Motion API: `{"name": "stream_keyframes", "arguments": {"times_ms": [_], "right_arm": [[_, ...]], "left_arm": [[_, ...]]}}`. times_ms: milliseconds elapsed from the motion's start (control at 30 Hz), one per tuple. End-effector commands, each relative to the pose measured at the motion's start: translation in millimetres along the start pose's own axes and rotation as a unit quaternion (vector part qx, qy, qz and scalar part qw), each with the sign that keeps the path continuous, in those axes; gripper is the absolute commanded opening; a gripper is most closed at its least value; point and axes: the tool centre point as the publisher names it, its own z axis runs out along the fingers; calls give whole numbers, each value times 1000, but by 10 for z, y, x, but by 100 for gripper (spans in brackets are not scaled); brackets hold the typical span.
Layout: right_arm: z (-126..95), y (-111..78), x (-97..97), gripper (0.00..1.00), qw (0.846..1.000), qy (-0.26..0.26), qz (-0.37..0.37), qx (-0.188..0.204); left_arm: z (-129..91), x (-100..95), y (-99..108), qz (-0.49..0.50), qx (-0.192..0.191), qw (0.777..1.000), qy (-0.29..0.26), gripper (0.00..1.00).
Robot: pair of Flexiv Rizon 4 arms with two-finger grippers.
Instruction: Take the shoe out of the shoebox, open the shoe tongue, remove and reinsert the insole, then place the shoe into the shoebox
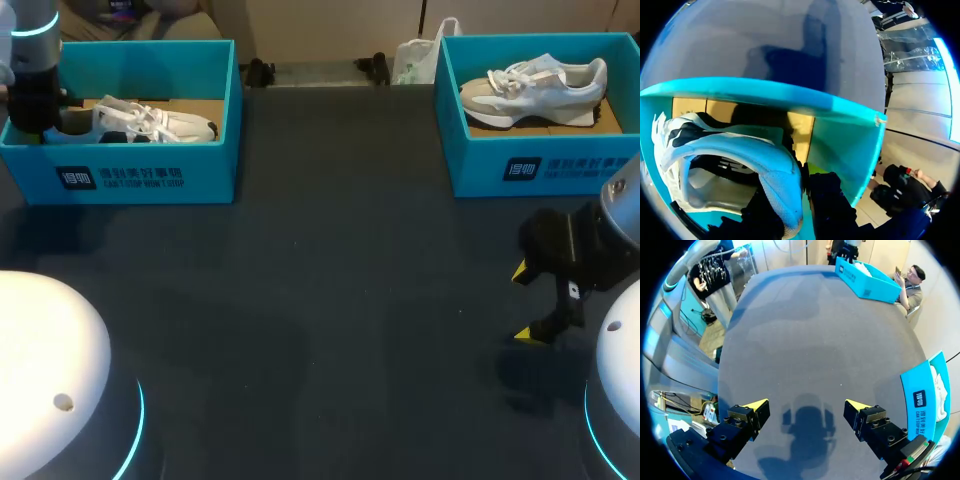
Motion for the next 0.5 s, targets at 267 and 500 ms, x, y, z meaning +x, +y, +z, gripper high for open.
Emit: {"name": "stream_keyframes", "arguments": {"times_ms": [267, 500], "right_arm": [[0, -3, 16, 100, 1000, -2, 0, 1], [0, -3, 16, 100, 1000, -2, 0, 1]], "left_arm": [[122, -89, -7, 11, -13, 1000, 10, 0], [164, -165, 20, 15, -10, 1000, 14, 0]]}}
